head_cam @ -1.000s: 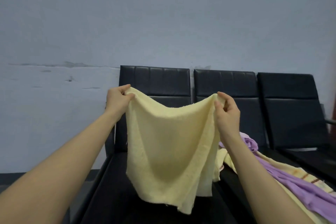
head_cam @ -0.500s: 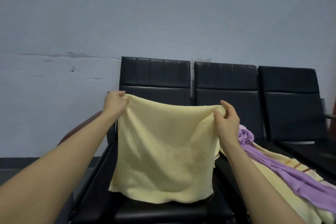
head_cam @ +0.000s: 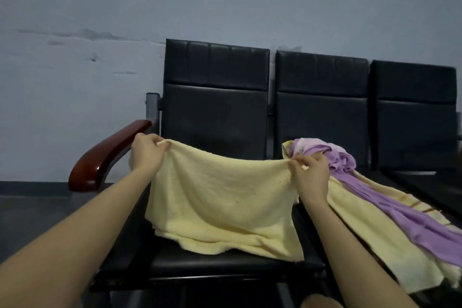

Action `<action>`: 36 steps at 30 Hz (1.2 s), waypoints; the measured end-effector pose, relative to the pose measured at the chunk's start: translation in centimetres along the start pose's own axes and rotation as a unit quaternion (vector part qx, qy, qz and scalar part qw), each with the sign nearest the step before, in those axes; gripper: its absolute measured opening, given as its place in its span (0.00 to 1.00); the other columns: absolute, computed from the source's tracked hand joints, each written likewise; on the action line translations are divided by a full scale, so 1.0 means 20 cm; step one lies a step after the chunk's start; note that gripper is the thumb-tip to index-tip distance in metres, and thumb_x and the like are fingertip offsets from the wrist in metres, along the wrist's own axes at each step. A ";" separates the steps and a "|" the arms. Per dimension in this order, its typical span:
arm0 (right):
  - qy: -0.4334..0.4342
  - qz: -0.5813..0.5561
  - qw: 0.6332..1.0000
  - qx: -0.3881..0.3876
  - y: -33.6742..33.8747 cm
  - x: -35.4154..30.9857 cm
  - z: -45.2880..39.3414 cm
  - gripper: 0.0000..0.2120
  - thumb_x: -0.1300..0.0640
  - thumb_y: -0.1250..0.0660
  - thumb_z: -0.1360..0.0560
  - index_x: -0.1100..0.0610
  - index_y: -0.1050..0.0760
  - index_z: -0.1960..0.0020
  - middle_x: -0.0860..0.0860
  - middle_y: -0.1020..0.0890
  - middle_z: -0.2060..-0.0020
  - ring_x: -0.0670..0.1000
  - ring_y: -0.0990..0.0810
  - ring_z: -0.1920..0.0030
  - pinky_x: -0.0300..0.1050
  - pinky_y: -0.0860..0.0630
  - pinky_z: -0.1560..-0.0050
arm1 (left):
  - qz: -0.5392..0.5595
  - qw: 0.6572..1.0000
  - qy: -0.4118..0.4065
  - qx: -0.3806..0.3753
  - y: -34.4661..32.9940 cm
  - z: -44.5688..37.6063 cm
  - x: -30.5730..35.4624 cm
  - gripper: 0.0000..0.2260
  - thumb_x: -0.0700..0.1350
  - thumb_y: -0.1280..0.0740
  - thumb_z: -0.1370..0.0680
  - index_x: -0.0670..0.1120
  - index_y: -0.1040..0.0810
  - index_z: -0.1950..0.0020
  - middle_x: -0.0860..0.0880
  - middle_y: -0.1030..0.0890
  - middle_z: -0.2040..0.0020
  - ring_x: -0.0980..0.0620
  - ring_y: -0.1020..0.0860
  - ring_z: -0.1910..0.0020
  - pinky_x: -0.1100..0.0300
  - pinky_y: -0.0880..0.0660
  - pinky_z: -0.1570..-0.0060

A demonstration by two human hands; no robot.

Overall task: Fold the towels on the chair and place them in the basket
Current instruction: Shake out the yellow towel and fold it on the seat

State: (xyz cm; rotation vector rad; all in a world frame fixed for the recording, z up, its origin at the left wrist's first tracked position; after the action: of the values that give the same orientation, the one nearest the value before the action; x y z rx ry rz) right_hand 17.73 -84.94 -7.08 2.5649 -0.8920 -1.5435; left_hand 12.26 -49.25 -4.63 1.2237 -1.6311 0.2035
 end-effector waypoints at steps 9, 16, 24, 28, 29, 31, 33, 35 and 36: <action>-0.038 -0.063 0.997 0.004 -0.26 0.07 -0.11 0.10 0.58 0.40 0.21 0.46 0.29 0.58 0.54 0.21 0.56 0.57 0.19 0.57 0.59 0.20 0.57 | 0.076 0.994 0.069 -0.027 -0.21 -0.12 -0.12 0.07 0.42 0.36 0.22 0.42 0.19 0.52 0.45 0.19 0.55 0.48 0.22 0.56 0.56 0.28 0.57; 0.007 -0.116 0.992 0.040 -0.31 -0.16 -0.44 0.07 0.54 0.43 0.21 0.42 0.32 0.55 0.53 0.26 0.48 0.55 0.23 0.51 0.60 0.24 0.47 | 0.156 0.987 0.002 0.026 -0.24 -0.38 0.21 0.05 0.42 0.39 0.20 0.46 0.23 0.52 0.50 0.21 0.56 0.51 0.25 0.54 0.59 0.31 0.57; 0.065 -0.234 0.966 0.086 -0.23 -0.39 -0.56 0.03 0.58 0.45 0.17 0.53 0.33 0.46 0.42 0.26 0.55 0.39 0.26 0.56 0.35 0.29 0.56 | 0.254 0.958 -0.033 0.127 -0.12 -0.41 0.47 0.08 0.46 0.43 0.17 0.44 0.27 0.46 0.50 0.25 0.51 0.52 0.28 0.52 0.58 0.32 0.53; 0.048 -0.240 0.967 0.073 -0.25 -0.30 -0.42 0.03 0.60 0.44 0.18 0.54 0.33 0.46 0.39 0.26 0.55 0.34 0.26 0.56 0.27 0.30 0.57 | 0.277 0.953 -0.006 0.125 -0.13 -0.26 0.36 0.06 0.45 0.44 0.17 0.45 0.29 0.47 0.51 0.26 0.53 0.52 0.28 0.53 0.59 0.33 0.54; 0.039 -0.234 0.969 0.070 -0.26 -0.26 -0.38 0.03 0.60 0.44 0.18 0.53 0.33 0.46 0.41 0.26 0.55 0.38 0.25 0.54 0.31 0.29 0.55 | 0.277 0.954 0.007 0.118 -0.14 -0.21 0.32 0.07 0.45 0.44 0.17 0.45 0.29 0.47 0.50 0.26 0.52 0.52 0.28 0.53 0.59 0.33 0.54; 0.023 -0.219 0.974 0.058 -0.28 -0.17 -0.29 0.04 0.60 0.44 0.18 0.53 0.32 0.47 0.44 0.24 0.55 0.45 0.23 0.52 0.39 0.27 0.52 | 0.266 0.958 0.029 0.105 -0.16 -0.12 0.21 0.07 0.46 0.44 0.17 0.45 0.28 0.45 0.49 0.25 0.51 0.51 0.27 0.52 0.57 0.31 0.53; 0.010 -0.195 0.980 0.048 -0.29 -0.09 -0.21 0.05 0.59 0.43 0.18 0.51 0.31 0.49 0.47 0.23 0.56 0.49 0.22 0.52 0.45 0.25 0.51 | 0.242 0.964 0.043 0.100 -0.18 -0.04 0.10 0.06 0.45 0.44 0.17 0.46 0.28 0.47 0.47 0.24 0.50 0.49 0.26 0.50 0.55 0.30 0.50; 0.004 -0.158 0.987 0.042 -0.29 -0.02 -0.12 0.04 0.59 0.42 0.19 0.52 0.30 0.50 0.49 0.23 0.57 0.50 0.23 0.54 0.47 0.25 0.51 | 0.212 0.971 0.053 0.100 -0.20 0.03 -0.01 0.05 0.45 0.43 0.18 0.47 0.28 0.51 0.47 0.25 0.49 0.47 0.27 0.46 0.51 0.28 0.46; 0.004 -0.146 0.988 0.041 -0.28 0.01 -0.08 0.04 0.60 0.41 0.19 0.53 0.30 0.51 0.49 0.23 0.58 0.49 0.23 0.55 0.45 0.26 0.52 | 0.190 0.975 0.057 0.101 -0.21 0.07 -0.05 0.06 0.45 0.42 0.18 0.47 0.28 0.52 0.47 0.25 0.50 0.46 0.28 0.44 0.48 0.29 0.43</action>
State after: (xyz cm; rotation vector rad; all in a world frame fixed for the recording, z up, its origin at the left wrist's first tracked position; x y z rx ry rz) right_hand 21.68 -80.71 -8.18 2.8646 -0.6117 -1.5891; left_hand 14.68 -51.40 -7.82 1.0163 -1.7629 0.6828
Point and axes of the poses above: each hand's wrist, its own z-axis away from the middle knuckle, its own y-axis out of the back of the hand, x = y × z, the point moved 3 cm from there along -z, towards the middle knuckle
